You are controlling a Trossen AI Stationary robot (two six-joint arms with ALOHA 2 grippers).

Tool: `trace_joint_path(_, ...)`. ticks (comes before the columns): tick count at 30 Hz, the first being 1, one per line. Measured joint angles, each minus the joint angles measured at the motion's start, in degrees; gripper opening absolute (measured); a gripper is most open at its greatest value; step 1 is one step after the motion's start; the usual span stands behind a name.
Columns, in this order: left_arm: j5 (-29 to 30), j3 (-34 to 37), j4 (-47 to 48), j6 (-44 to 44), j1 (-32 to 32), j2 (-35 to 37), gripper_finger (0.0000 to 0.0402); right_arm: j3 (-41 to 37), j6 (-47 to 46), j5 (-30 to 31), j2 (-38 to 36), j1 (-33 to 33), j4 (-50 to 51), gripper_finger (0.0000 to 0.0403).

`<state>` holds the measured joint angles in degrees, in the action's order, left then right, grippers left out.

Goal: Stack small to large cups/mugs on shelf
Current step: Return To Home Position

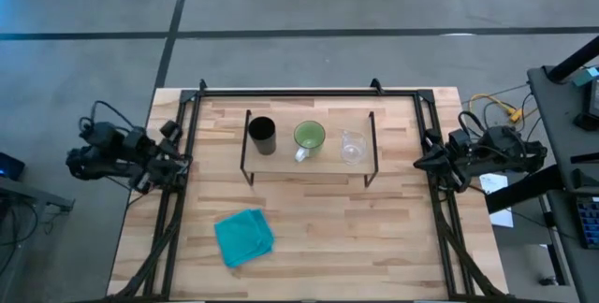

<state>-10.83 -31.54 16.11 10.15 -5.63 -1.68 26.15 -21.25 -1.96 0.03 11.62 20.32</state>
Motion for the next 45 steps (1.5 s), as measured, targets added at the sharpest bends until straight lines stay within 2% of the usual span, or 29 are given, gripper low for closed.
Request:
trace_joint_path(10,-2.33,13.19,-16.86,0.06,0.0,0.08,0.0068,-0.18,0.28,0.01,0.0,-0.01,-0.14,0.0018)
trace_joint_path(16,-2.47,21.58,-28.58,3.95,-0.02,0.08,0.0068,-0.2,-0.18,0.01,0.0,0.0,-0.28,0.0018)
trace_joint_path(20,-2.64,25.91,-33.06,7.39,-0.02,0.12,0.0068,-0.2,-0.18,0.02,0.0,0.0,-0.32,0.0018)
trace_joint_path(25,-2.64,29.97,-39.46,7.58,-0.02,0.12,0.0068,-0.2,-0.18,0.02,0.0,0.0,-0.33,0.0018)
trace_joint_path(35,-1.39,31.07,-40.53,7.6,-0.02,-0.49,0.0068,-0.63,0.52,0.02,0.0,0.0,-0.2,0.0018)
trace_joint_path(45,11.19,31.13,-36.29,10.68,0.0,-1.07,0.0068,-5.81,-2.41,0.46,-0.02,0.0,-1.38,0.0018)
